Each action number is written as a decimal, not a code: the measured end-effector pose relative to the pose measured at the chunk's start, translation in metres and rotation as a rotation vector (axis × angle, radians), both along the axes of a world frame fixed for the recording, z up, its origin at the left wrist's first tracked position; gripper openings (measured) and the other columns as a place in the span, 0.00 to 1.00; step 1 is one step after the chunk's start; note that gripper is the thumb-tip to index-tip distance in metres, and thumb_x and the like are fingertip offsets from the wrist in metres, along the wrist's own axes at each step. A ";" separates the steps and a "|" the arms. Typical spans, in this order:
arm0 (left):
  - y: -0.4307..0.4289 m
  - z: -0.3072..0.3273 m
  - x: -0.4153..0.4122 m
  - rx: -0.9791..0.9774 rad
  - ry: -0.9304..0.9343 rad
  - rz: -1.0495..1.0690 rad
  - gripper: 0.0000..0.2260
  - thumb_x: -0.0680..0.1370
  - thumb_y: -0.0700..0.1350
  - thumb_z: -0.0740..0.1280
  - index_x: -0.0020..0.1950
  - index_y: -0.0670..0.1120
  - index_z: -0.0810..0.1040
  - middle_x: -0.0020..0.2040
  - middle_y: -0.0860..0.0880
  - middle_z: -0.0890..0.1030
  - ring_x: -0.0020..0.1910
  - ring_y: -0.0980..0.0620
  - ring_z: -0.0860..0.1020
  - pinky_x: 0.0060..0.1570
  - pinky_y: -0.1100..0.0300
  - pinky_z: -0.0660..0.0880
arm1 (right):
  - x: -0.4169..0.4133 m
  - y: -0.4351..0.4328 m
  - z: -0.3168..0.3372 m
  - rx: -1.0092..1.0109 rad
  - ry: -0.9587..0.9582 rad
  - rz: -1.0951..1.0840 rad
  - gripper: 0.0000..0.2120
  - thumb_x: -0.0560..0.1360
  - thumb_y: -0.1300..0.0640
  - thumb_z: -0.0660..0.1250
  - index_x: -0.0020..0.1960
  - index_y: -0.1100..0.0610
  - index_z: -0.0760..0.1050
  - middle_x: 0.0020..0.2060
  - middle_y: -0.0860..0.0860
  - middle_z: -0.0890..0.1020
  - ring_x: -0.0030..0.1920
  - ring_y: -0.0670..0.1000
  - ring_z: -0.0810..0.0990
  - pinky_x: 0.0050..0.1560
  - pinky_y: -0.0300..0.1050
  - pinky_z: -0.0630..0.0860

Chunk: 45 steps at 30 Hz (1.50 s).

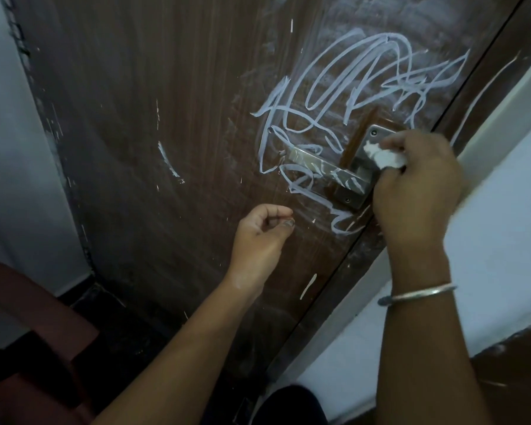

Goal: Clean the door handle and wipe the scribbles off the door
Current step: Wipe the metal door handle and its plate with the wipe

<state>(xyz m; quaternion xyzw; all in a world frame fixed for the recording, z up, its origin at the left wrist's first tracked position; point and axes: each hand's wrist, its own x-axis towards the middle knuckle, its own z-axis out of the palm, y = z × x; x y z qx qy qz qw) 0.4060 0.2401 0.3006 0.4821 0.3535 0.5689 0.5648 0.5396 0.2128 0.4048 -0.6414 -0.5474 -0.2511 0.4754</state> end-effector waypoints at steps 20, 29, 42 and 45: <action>-0.007 0.011 -0.003 0.022 0.007 0.030 0.06 0.76 0.37 0.67 0.46 0.47 0.79 0.38 0.53 0.77 0.37 0.63 0.76 0.35 0.73 0.71 | 0.013 0.032 0.051 -0.957 -0.302 0.238 0.15 0.78 0.67 0.57 0.53 0.51 0.77 0.36 0.45 0.71 0.32 0.41 0.65 0.29 0.37 0.62; -0.003 0.007 -0.008 -0.001 0.016 0.029 0.06 0.76 0.38 0.67 0.46 0.49 0.79 0.38 0.54 0.77 0.35 0.65 0.76 0.35 0.73 0.72 | 0.015 0.031 0.043 -0.723 -0.429 0.188 0.20 0.69 0.70 0.62 0.42 0.44 0.76 0.39 0.50 0.79 0.42 0.56 0.77 0.42 0.54 0.78; -0.007 0.008 0.001 0.007 0.045 -0.010 0.06 0.76 0.39 0.68 0.46 0.50 0.80 0.39 0.54 0.78 0.40 0.60 0.76 0.35 0.72 0.72 | 0.016 0.027 0.036 -0.729 -0.311 0.255 0.19 0.71 0.70 0.60 0.45 0.46 0.77 0.35 0.45 0.73 0.34 0.45 0.71 0.33 0.41 0.66; -0.006 0.007 -0.003 0.011 0.051 0.005 0.06 0.75 0.38 0.68 0.45 0.50 0.79 0.40 0.51 0.78 0.40 0.59 0.76 0.35 0.72 0.72 | 0.018 0.021 0.034 -0.620 -0.363 0.202 0.18 0.69 0.70 0.63 0.46 0.47 0.78 0.40 0.50 0.79 0.40 0.53 0.76 0.39 0.46 0.73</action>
